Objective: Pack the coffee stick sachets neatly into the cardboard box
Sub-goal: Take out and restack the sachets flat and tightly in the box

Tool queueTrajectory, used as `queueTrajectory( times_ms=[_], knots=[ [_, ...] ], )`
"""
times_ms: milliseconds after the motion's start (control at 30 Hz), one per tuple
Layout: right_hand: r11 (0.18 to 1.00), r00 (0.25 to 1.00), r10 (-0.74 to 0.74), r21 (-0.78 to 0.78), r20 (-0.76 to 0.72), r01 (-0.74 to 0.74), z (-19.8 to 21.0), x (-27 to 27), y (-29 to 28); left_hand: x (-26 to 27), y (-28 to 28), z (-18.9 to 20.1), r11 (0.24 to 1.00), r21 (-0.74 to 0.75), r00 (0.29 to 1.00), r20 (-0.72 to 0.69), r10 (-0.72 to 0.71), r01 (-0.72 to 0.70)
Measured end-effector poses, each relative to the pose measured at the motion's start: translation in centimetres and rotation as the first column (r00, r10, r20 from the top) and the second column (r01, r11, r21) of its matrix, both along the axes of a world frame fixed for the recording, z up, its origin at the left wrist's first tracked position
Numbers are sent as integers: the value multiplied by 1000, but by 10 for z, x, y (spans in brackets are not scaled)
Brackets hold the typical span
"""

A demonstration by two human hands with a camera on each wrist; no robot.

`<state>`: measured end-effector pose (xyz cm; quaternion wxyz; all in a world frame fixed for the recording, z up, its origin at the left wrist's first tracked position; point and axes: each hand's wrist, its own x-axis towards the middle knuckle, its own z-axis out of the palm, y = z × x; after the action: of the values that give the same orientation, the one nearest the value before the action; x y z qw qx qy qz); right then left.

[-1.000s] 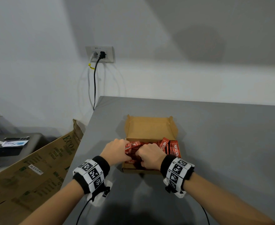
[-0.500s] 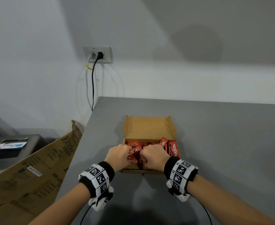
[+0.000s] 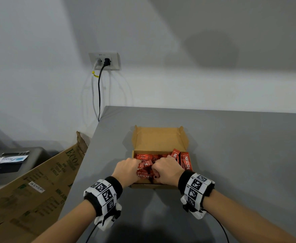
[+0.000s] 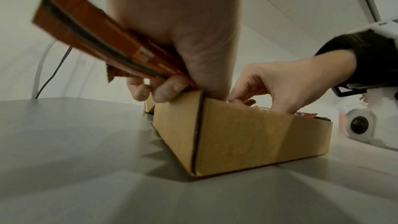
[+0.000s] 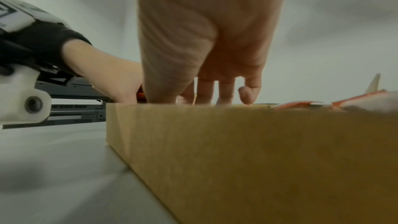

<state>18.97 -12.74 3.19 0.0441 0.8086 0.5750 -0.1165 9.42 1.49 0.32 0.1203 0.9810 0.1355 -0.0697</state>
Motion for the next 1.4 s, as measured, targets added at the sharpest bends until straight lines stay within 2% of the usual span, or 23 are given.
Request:
queueTrajectory(
  times_ms=[233, 367, 500, 633, 733, 867, 1000, 1100, 1167, 1233, 1333, 1400],
  knots=[
    [999, 1000, 13, 36, -6, -13, 1, -1, 0, -1, -1, 5, 1000, -13, 1000, 3, -9, 9],
    [986, 997, -49, 158, -60, 57, 4, 4, -4, -3, -3, 18, 997, -44, 990, 126, 66, -61],
    [882, 967, -118, 425, -224, 206, 10, 12, -9, 1, -1, 32, 982, -157, 961, 239, 142, -106],
    [856, 933, 32, 491, -358, 159, 15, 10, -2, 12, -7, 38, 977, -203, 951, 282, 125, -69],
    [796, 910, 47, 565, -412, 215, 15, 11, 1, 14, -6, 38, 955, -295, 940, 311, 141, -46],
    [746, 919, -56, 596, -390, 298, 17, 27, -3, 8, 2, 33, 917, -398, 947, 303, 107, 24],
    [662, 925, -109, 668, -363, 340, 18, 39, -9, 0, 2, 38, 816, -575, 919, 354, 176, 65],
    [631, 864, -132, 631, -487, 452, 20, 36, -10, 0, -2, 46, 748, -657, 879, 405, 252, 89],
    [570, 776, -113, 599, -621, 562, 21, 33, -10, 1, -1, 45, 714, -697, 868, 396, 300, 71],
    [499, 715, -70, 597, -695, 629, 22, 29, -9, 3, 0, 43, 671, -740, 877, 352, 327, 46],
    [435, 677, -26, 602, -735, 670, 25, 24, -6, 6, -2, 41, 632, -775, 889, 311, 336, 33],
    [384, 671, 3, 620, -742, 684, 26, 23, -4, 6, -4, 42, 633, -772, 914, 292, 281, 52]
  ],
)
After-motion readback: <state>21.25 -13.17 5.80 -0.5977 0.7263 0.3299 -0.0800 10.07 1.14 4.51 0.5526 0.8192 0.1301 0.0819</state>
